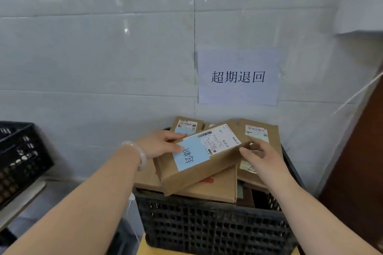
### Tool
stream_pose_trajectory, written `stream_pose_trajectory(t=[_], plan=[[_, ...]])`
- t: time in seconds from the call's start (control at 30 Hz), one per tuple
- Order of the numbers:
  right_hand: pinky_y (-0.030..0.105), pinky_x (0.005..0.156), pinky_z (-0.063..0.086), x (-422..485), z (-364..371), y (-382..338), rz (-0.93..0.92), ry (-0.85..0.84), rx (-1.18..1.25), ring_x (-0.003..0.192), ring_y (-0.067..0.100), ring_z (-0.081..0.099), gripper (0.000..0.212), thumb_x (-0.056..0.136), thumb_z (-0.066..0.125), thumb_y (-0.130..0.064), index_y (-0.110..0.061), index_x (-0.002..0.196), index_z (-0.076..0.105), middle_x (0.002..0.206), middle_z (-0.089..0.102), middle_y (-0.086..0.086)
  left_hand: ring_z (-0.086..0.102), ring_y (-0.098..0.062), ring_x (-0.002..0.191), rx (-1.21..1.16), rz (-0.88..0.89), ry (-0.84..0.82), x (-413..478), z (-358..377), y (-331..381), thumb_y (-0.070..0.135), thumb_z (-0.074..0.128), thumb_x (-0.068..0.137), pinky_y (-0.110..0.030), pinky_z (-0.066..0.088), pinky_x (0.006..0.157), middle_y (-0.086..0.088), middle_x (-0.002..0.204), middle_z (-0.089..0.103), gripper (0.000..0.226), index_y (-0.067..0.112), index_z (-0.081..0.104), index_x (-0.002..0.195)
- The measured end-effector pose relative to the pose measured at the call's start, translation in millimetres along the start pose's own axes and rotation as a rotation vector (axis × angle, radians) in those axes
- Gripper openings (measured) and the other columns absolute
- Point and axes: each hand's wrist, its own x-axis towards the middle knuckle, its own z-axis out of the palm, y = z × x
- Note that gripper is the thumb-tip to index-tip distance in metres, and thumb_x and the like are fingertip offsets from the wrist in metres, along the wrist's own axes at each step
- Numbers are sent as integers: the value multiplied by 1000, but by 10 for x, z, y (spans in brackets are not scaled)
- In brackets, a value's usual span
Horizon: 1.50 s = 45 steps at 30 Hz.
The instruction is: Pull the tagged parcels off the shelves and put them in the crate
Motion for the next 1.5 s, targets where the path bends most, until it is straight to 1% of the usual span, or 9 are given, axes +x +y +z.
stream_pose_trajectory(t=[0.13,0.3,0.47,0.67,0.77,0.93,1.1,1.33,1.5], plan=[[15,64,39,-23,37,41,-18,47,-62,93,-3,56,44,84,72,-38,-31,124,54,104,59,-15,55,-10,118,17,0,97,34,-8,-86,42,76,82,-27,40,100,10,132,59,52,44,58,131],[14,60,38,-62,128,53,-40,17,-96,87,-4,56,24,83,72,-41,-38,94,51,97,62,-15,60,-18,109,52,-43,469,36,32,-174,49,77,79,-26,45,84,-1,136,53,55,36,60,130],[19,62,42,-135,221,39,-84,-12,-57,82,-2,59,38,83,71,-41,-53,108,44,94,60,-16,52,-28,124,173,-97,538,24,68,-281,59,65,84,-33,42,99,-6,143,45,58,35,55,136],[14,68,42,-228,268,166,-145,-33,-12,89,-16,55,34,82,71,-44,-63,98,47,96,61,-27,40,-21,135,101,-26,447,-76,121,-325,57,70,81,-34,35,108,1,150,37,73,35,44,146],[17,75,43,-207,276,210,-164,-46,-1,94,-15,53,34,81,70,-45,-56,104,48,109,59,-22,38,-19,136,110,-16,464,-90,140,-300,55,70,82,-32,33,107,1,150,36,74,34,42,147],[34,99,45,-163,225,192,-205,-57,-62,116,-3,49,68,77,74,-49,-53,133,36,134,46,-19,28,-21,144,100,-15,509,-112,174,-293,59,67,82,-38,27,113,2,158,26,76,36,38,148],[35,115,25,-108,170,12,-350,-86,-193,138,-5,21,79,76,72,-54,-54,142,28,149,28,-22,15,-21,149,164,-9,542,-168,269,-332,64,66,79,-46,22,119,6,162,19,78,43,34,148],[26,112,0,-157,363,-517,-745,-204,-596,142,-7,-11,90,78,60,-66,-56,146,0,156,-10,-31,11,-19,149,389,55,663,-371,254,-249,75,57,78,-46,18,120,11,163,15,82,48,26,149],[17,109,-20,-373,796,-680,-967,-391,-610,137,-9,-27,91,82,53,-68,-44,151,0,155,-12,-24,16,-20,149,544,7,829,-889,317,-369,71,54,81,-41,10,119,3,163,18,82,44,22,151]])
